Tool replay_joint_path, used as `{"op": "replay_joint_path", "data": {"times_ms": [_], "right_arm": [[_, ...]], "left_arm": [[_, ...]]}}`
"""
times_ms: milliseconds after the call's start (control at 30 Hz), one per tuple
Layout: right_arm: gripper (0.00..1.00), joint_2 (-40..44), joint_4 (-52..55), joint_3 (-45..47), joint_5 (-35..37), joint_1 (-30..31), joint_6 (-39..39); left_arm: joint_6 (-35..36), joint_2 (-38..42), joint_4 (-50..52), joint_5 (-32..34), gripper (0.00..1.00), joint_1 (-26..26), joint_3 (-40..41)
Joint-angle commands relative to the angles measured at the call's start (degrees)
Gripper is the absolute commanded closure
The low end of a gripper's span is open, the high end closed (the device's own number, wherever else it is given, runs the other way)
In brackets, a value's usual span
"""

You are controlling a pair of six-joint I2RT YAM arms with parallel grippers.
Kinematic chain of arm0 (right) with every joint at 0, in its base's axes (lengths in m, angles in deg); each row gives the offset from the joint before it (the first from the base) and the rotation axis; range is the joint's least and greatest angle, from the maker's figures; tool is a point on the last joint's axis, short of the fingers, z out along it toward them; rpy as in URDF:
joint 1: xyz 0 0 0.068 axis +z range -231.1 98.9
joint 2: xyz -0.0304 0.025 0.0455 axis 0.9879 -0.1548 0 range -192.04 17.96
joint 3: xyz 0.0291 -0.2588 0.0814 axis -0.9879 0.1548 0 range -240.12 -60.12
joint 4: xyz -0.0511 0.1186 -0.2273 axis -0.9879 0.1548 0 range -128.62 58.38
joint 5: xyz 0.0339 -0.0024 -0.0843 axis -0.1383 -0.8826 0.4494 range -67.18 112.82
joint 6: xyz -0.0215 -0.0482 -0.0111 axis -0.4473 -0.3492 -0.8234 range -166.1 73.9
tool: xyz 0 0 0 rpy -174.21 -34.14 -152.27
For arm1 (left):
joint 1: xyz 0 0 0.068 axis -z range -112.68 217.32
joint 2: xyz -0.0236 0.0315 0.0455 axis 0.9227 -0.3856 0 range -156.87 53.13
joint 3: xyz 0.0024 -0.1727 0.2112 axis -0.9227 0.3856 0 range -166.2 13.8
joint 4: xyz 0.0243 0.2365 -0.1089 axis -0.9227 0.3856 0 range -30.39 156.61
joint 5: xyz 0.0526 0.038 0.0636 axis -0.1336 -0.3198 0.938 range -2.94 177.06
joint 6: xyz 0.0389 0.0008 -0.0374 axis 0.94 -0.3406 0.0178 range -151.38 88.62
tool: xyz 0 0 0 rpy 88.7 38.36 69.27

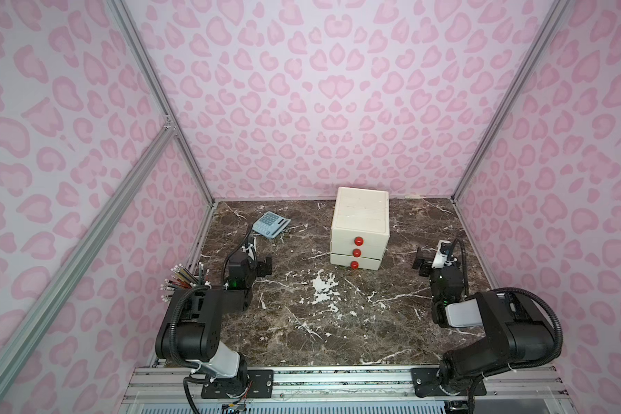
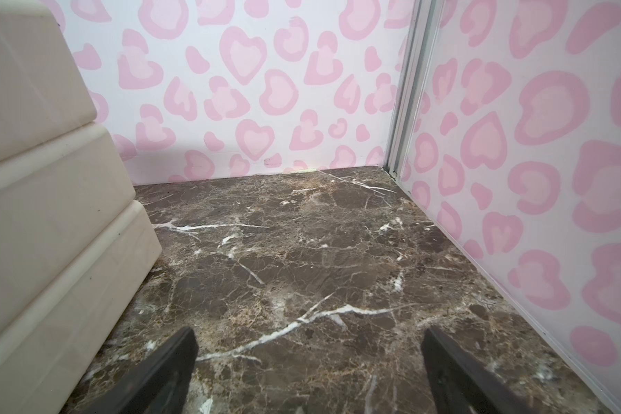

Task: Take the sponge out of the drawer
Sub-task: Adjust the storage box at the center of the board.

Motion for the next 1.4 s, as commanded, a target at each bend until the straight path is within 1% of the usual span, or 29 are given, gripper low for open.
{"op": "replay_joint_path", "data": {"times_ms": [0, 733, 767, 833, 867, 933, 1033, 1067, 1100, 1167, 1267, 1300, 1367], "right_arm": [[0.00, 0.02, -1.19, 0.18, 0.13, -0.03, -0.11], [0.01, 0.10, -1.29, 0.25, 0.13, -0.02, -0.16], [0.01, 0.05, -1.46, 0.34, 0.20, 0.08, -0.27], [0.00, 0.71, 0.13, -0.24, -0.65, 0.23, -0.92], [0.00, 0.92, -0.09, -0.41, -0.85, 0.22, -1.33], [0.01, 3.33, 4.93, -1.87, -1.19, 0.96, -2.39], [0.01, 8.67, 12.36, -3.80, 1.95, 4.10, -4.64], [0.00, 11.04, 14.74, -4.31, 2.96, 5.84, -5.51], [0.00, 13.69, 17.49, -4.90, 3.84, 7.54, -5.24], [0.00, 18.83, 24.33, -7.18, 3.85, 10.46, -2.84], [0.00, 26.46, 39.42, -13.24, 3.96, 14.67, 3.05], [0.01, 28.99, 43.97, -14.95, 2.72, 15.94, 6.06], [0.01, 33.47, 47.21, -15.48, -1.16, 18.31, 11.42]], "left_arm": [[0.40, 0.10, -1.19, -0.01, 0.02, -0.07, -0.22], [0.48, 0.24, -1.43, 0.00, 0.02, -0.09, 0.02], [0.47, 0.96, 1.38, 0.13, 0.02, -0.09, -1.10], [0.42, 3.57, 15.23, 0.08, 0.02, 0.00, -7.61], [0.31, 3.94, 19.66, 0.06, 0.02, 0.08, -10.23], [1.06, 5.18, 20.70, -0.27, 0.02, 0.80, -10.48], [0.21, 10.06, 23.21, 0.50, 0.02, 2.09, -10.07], [-1.50, 12.04, 23.35, -1.16, 0.02, 2.19, -9.86], [-2.98, 14.04, 23.28, -4.14, 0.02, 2.23, -9.64], [-6.96, 16.75, 26.25, -8.27, 0.02, 3.03, -11.07], [-13.15, 19.90, 32.53, -14.34, 0.02, 5.69, -14.76], [-15.59, 21.50, 32.24, -16.60, 0.02, 7.05, -14.56], [-19.99, 25.06, 30.26, -18.51, 0.02, 10.26, -13.24]]}}
